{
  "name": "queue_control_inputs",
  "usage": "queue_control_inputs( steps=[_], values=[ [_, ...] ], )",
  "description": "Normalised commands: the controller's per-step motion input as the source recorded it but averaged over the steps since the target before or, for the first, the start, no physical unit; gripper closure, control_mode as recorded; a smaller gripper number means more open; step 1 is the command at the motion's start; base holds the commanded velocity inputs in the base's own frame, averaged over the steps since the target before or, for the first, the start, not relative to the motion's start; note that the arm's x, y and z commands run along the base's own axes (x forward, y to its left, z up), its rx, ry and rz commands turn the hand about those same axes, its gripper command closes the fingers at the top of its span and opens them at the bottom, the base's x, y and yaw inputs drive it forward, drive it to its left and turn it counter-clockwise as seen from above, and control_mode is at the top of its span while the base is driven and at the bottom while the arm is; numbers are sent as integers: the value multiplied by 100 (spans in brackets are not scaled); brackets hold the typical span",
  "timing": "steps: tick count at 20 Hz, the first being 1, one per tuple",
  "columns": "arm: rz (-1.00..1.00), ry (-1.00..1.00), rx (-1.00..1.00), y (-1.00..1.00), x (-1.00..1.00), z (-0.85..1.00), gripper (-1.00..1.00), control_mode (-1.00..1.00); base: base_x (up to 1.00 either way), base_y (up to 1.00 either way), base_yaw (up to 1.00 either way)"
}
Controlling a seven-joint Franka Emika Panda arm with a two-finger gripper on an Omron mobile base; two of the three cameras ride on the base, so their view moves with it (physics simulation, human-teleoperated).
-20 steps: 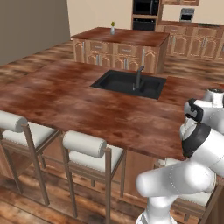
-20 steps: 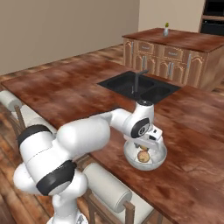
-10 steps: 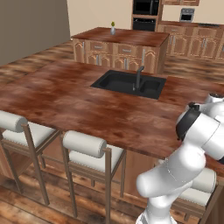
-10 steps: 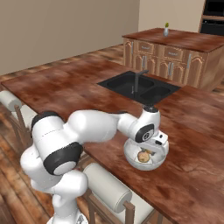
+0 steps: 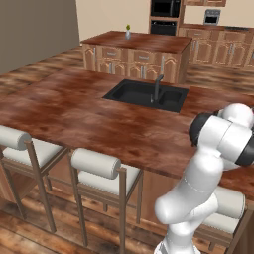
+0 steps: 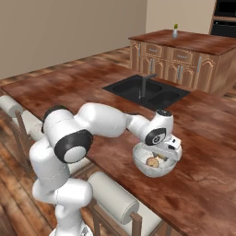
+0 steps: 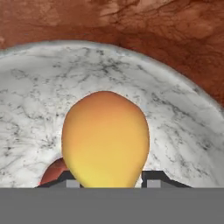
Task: Retrieve the peach and mango from the fridge and place them into the bowl on the dining table.
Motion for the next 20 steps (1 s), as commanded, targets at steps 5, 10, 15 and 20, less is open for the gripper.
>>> queue_control_inputs(
  steps=[5, 10, 15, 20],
  values=[
    [0, -6, 0, 0, -80, 52, -100, -100, 0, 0, 0],
    [0, -3, -4, 15, -78, 98, -100, -100, 0, 0, 0],
    [1, -4, -15, 57, -93, 88, -100, -100, 0, 0, 0],
    [3, -14, -26, 98, -99, 46, -100, -100, 0, 0, 0]
  ],
)
